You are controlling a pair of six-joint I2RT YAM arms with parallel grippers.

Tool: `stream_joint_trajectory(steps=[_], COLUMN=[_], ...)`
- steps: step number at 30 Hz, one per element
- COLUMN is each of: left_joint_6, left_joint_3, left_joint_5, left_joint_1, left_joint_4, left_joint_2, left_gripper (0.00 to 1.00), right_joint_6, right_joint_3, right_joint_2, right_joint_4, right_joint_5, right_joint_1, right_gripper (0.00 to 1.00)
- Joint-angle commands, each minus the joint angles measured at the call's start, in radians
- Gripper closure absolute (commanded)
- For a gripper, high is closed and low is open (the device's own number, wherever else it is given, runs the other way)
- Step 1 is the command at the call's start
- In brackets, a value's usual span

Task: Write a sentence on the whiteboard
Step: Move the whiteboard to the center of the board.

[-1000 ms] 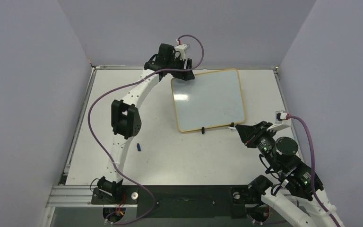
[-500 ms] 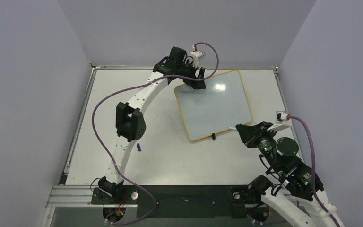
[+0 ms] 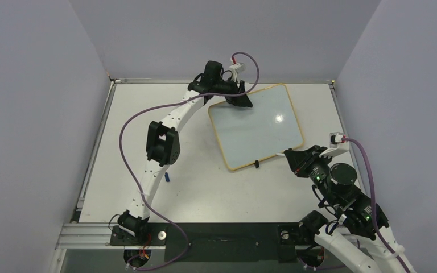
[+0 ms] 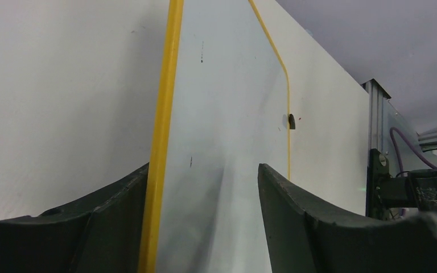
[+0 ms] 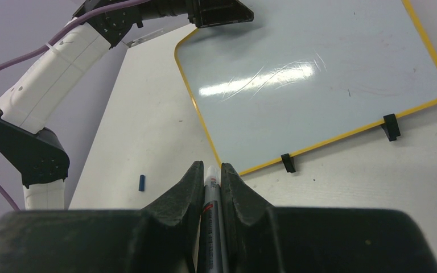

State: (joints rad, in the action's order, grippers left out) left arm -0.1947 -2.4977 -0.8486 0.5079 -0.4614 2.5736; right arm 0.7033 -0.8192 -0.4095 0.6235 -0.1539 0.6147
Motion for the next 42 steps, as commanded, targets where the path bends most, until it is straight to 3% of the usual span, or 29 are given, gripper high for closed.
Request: stream_joint_trajectory(steps=[1, 4, 7, 11, 17, 21, 27, 40, 42], left_joint_6=[-0.089, -0.107, -0.118, -0.11, 0.03, 0.225, 0.357, 0.598, 0.613], left_joint_3=[-0.067, -0.068, -0.069, -0.069, -0.072, -0.099, -0.113, 0.016, 0.094], left_joint_5=[-0.144, -0.173, -0.202, -0.222, -0.164, 0.014, 0.204, 0.197, 0.173], left_joint_1=[-0.002, 0.004, 0.009, 0.02, 0.057, 0.108, 0.16, 0.252, 0.262], left_joint_4=[0.133, 0.16, 0.163, 0.135, -0.051, -0.253, -0.446, -0.678, -0.683], left_joint_2=[0.024, 0.031, 0.035, 0.027, -0.02, -0.046, -0.073, -0.178, -0.215], left_gripper=[0.44, 0.58, 0.82, 0.96, 1.0, 1.0, 1.0, 1.0, 1.0], right_joint_6=[-0.03, -0.034, -0.034, -0.032, -0.023, -0.017, -0.001, 0.03, 0.035], right_joint_3=[-0.045, -0.044, -0.044, -0.047, -0.05, -0.049, -0.048, -0.046, -0.043], right_joint_2=[-0.019, -0.022, -0.022, -0.013, -0.003, 0.009, 0.029, 0.045, 0.045], right_joint_4=[0.003, 0.006, 0.01, 0.017, 0.021, 0.021, 0.021, 0.009, 0.002], right_joint_5=[-0.024, -0.025, -0.025, -0.026, -0.021, -0.014, -0.001, 0.01, 0.013], right_joint_1=[-0.003, -0.004, -0.004, -0.003, -0.004, -0.003, -0.003, -0.003, -0.003], right_gripper=[1.0, 1.0, 1.0, 1.0, 1.0, 1.0, 1.0, 1.0, 1.0])
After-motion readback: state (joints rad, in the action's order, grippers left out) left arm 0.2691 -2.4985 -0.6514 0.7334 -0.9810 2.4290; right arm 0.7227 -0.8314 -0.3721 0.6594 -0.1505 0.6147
